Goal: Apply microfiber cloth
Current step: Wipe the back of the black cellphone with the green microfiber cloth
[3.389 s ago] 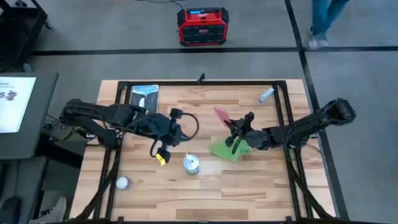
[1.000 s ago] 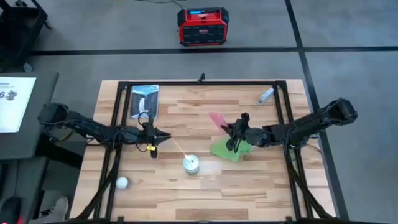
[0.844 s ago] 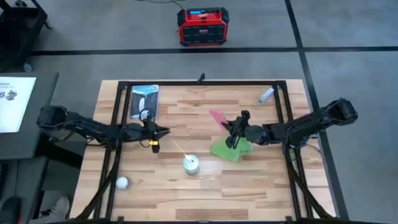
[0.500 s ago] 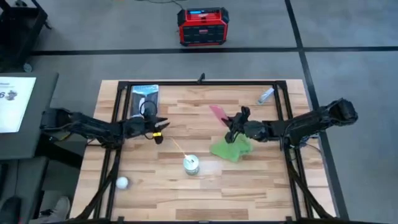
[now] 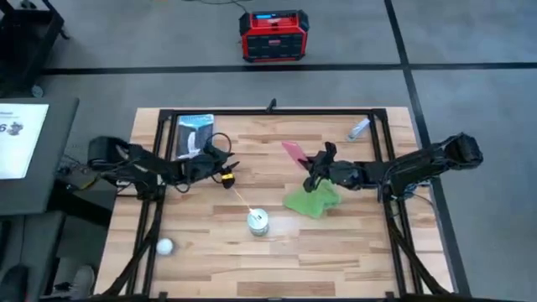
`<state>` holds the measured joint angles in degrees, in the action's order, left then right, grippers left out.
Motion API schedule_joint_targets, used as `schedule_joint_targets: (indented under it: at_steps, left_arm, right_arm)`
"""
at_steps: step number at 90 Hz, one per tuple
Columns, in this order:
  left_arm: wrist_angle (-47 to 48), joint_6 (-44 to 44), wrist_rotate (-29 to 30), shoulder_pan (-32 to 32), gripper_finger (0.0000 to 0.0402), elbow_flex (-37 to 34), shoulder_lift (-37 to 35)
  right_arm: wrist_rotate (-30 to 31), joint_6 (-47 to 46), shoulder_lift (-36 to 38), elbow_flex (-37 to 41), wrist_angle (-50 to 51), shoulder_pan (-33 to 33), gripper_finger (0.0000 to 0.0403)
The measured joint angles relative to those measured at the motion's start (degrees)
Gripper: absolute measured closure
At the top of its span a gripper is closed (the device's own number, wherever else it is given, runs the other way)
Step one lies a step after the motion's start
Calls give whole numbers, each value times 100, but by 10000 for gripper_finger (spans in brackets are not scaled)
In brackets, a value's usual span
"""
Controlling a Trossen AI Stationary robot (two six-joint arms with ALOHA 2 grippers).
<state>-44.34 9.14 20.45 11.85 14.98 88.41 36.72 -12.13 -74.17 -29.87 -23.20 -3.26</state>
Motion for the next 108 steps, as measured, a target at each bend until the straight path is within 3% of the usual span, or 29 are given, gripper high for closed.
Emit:
schedule_joint_targets:
  at_steps: [16,40,60,79,108]
  left_arm:
    - [-9,-315,-2453,284,231,646,690]
    - [-54,-1359,-4227,440,230,1824,1586]
    - [-191,-1743,-4842,447,230,2573,2480]
    - [-812,-1639,-5985,440,230,3301,3344]
    - [-631,-1446,-6792,291,230,3887,3549]
  right_arm:
    - [-227,62,0,0,2,250,391]
    - [-396,62,0,-4,1,433,391]
    - [-414,62,0,-4,6,515,391]
    - [-464,63,204,-5,111,754,391]
    - [-846,102,944,-7,708,1352,391]
